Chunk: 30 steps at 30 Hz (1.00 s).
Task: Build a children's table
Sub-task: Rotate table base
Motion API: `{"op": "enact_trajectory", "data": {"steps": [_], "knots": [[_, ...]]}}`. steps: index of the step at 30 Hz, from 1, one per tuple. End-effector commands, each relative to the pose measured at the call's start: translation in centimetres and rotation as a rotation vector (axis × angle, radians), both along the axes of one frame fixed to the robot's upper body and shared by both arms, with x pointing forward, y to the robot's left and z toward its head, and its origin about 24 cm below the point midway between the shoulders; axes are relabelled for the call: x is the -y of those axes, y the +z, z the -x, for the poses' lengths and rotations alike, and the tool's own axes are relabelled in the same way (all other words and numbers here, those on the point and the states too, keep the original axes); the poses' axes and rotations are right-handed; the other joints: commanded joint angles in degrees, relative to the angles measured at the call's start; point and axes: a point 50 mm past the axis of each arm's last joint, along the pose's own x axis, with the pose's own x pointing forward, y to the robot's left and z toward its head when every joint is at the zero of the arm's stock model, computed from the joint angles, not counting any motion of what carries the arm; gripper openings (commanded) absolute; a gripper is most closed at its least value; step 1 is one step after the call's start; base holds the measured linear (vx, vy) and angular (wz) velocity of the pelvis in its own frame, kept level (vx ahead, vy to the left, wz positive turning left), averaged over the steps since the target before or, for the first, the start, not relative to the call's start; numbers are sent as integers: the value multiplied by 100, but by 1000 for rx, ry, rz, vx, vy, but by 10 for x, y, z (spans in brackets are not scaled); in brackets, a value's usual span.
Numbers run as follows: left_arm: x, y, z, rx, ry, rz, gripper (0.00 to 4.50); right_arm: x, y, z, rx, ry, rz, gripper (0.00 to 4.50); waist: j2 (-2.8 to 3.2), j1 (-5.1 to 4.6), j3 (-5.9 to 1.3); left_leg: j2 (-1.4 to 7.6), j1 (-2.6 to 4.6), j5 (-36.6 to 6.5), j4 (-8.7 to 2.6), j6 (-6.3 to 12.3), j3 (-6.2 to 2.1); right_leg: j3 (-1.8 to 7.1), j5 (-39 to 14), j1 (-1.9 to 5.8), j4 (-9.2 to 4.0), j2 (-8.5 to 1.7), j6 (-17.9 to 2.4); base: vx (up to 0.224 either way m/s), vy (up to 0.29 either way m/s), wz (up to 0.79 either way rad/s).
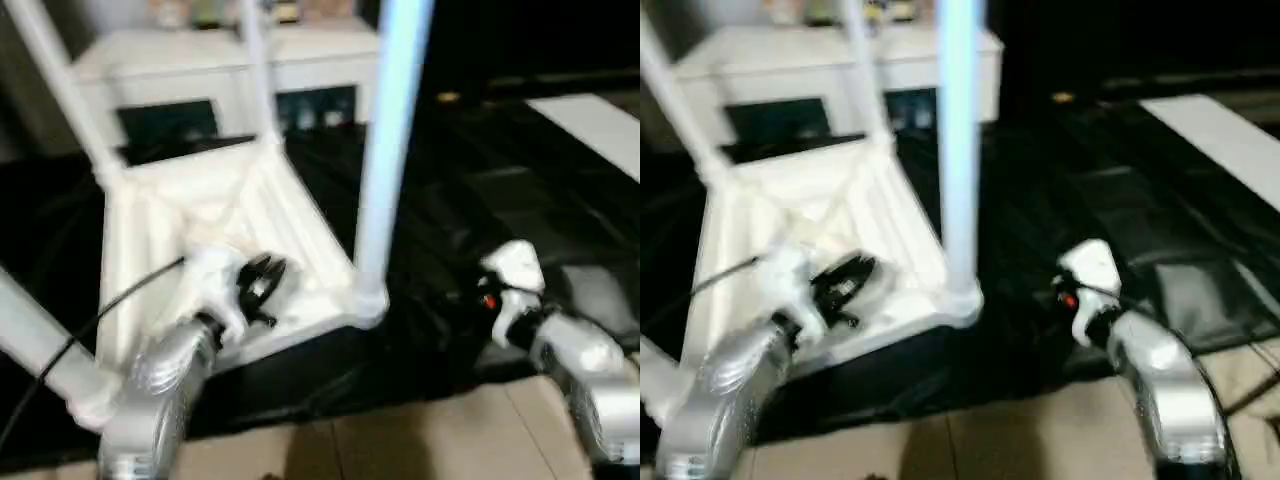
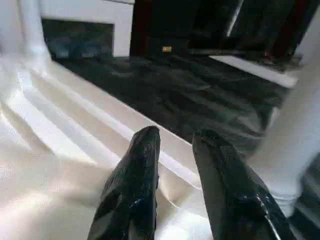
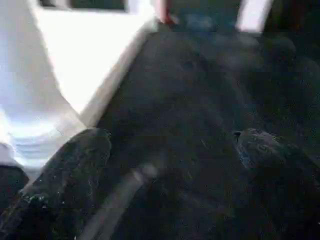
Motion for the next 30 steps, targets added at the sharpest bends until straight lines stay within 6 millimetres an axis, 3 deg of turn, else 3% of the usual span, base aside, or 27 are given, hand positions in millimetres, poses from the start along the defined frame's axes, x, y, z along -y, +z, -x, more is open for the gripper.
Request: {"op": "enact_trajectory", "data": {"steps": [1,2,3,4,5,6,8,9,10,11,12,13,14,16,17,18,19,20,21,22,23,24,25,26,27,29,30], "knots": [[-6,6,-3,24,62,-25,141,-4,7,-2,44,-10,16,450,-131,0,-250,369,23,-1869,-601,161,-107,245,-1418,70,-615,-404,-1025,0,0,0],[-10,-1,-6,-12,167,-146,141,-15,4,-5,47,-38,-1,450,-277,71,-183,179,-327,-1829,-711,357,-307,-37,-1720,273,-620,-448,-840,-27,-44,18],[-11,-1,-9,-12,196,-176,141,-19,4,-8,48,-49,-10,450,-83,-21,-212,135,-246,-2043,-790,239,-509,-227,-1797,242,-607,-282,-755,-27,-44,18],[-11,-1,-10,-8,205,-183,141,-20,4,-9,50,-53,-11,450,-75,-88,-235,159,-212,-2185,-823,184,-675,-271,-1657,236,-548,-207,-842,7,-55,45],[-12,0,-11,-4,219,-186,141,-21,4,-11,52,-60,-11,450,100,-217,-306,309,77,-2353,-979,184,-1158,-308,-1150,198,-299,67,-1081,12,-80,43],[-13,4,-14,8,223,-238,141,-24,7,-15,61,-70,-22,450,138,-352,-274,358,201,-2244,-1120,463,-1594,-191,-1022,100,-1,235,-1140,12,-80,43],[-15,7,-13,16,242,-240,141,-24,9,-18,70,-89,-23,450,122,-346,-251,299,280,-2790,-1310,236,-2088,90,-1224,-15,329,337,-1163,-13,-148,51],[-16,9,-12,14,239,-265,141,-24,11,-20,79,-88,-29,450,-130,-248,-221,-29,122,-2978,-1268,-2,-1960,479,-1126,39,18,160,-1398,-5,-178,57],[-17,10,-12,10,231,-282,141,-25,12,-20,83,-81,-32,450,-130,-248,-221,-29,122,-2978,-1268,-2,-1960,479,-1126,39,18,160,-1398,-8,-256,63],[-18,12,-12,15,221,-280,141,-27,12,-20,78,-67,-33,450,-538,-34,-283,-623,77,-1486,136,355,-668,821,-1454,159,-1134,-232,-2601,-14,-272,40],[-21,12,-12,1,228,-290,141,-30,12,-20,75,-43,-34,450,-414,108,-266,-523,-124,-1121,490,484,-392,968,-1227,318,-1026,-430,-2660,-14,-272,40],[-23,13,-13,1,239,-299,141,-31,12,-20,75,-35,-38,450,-492,135,-206,-466,-205,-736,506,468,-295,936,-1026,287,-936,-380,-2013,-2,-249,3],[-24,13,-14,3,250,-290,141,-33,12,-20,71,-26,-38,450,-610,263,-156,-434,-236,-346,339,304,-200,884,-549,320,-792,-305,-348,7,-214,-2],[-27,17,-17,8,294,-256,141,-38,10,-19,48,3,-47,450,-615,396,-247,-352,-94,-172,31,552,-140,869,406,455,-732,-210,1166,9,-186,2],[-28,17,-17,9,298,-259,141,-39,9,-19,43,3,-50,450,-424,458,-315,-118,2,-339,-167,723,-208,796,699,507,-733,-198,1411,15,-115,11],[-26,18,-17,11,294,-259,141,-40,9,-19,43,0,-51,450,-466,474,-288,59,-126,-482,-283,984,-386,392,810,656,-643,-429,1256,15,-115,11],[-25,18,-17,7,296,-259,141,-42,9,-20,51,-4,-50,450,-260,425,-340,342,52,-1068,-479,1113,-649,167,144,522,-651,-460,1026,21,-78,39],[-25,18,-17,7,296,-259,141,-42,9,-20,51,-4,-50,450,-241,376,-344,402,88,-1366,-526,1134,-727,139,-378,528,-637,-453,788,39,-44,66],[-26,18,-16,3,300,-262,141,-42,10,-20,56,-6,-50,450,-220,335,-332,401,116,-1594,-558,1150,-751,99,-865,561,-667,-434,497,39,-44,66],[-25,17,-16,-8,297,-258,141,-43,10,-21,61,2,-46,450,-331,340,-164,148,-49,-1641,-322,1074,-417,108,-2591,794,-1075,-679,-247,63,-11,67],[-25,15,-15,-13,295,-256,141,-43,10,-21,51,7,-54,450,-212,362,-183,230,467,-1469,-185,779,-182,265,-3350,512,-1227,-544,-350,68,13,40],[-25,15,-14,-16,295,-254,141,-44,9,-21,44,17,-54,450,-278,434,-31,314,493,-1383,-370,652,-59,220,-3619,616,-1273,-335,-527,68,13,40],[-26,15,-14,-18,296,-254,141,-44,9,-21,43,22,-53,450,-215,477,-58,475,612,-1555,-546,590,-74,102,-3435,610,-1225,-226,-519,74,27,10],[-26,14,-13,-19,299,-254,141,-44,8,-20,39,36,-45,450,-141,318,-154,1148,1113,-2450,-957,727,-532,-84,-2299,336,-634,-31,-555,115,9,-1],[-27,14,-13,-19,301,-255,141,-45,7,-19,36,48,-34,450,-127,223,-232,1459,1355,-2665,-1115,948,-826,-57,-1594,112,-105,-36,-543,115,9,-1],[-28,14,-13,-19,296,-264,141,-45,5,-19,29,50,-27,450,-209,33,-305,1134,1391,-1343,-852,2487,-790,138,-468,-585,576,-53,148,141,-28,-9],[-28,14,-13,-17,286,-273,141,-45,4,-18,28,46,-22,450,-279,-38,-310,751,1235,-591,-762,2794,-493,166,-85,-641,415,2,209,133,-35,-9]]}}
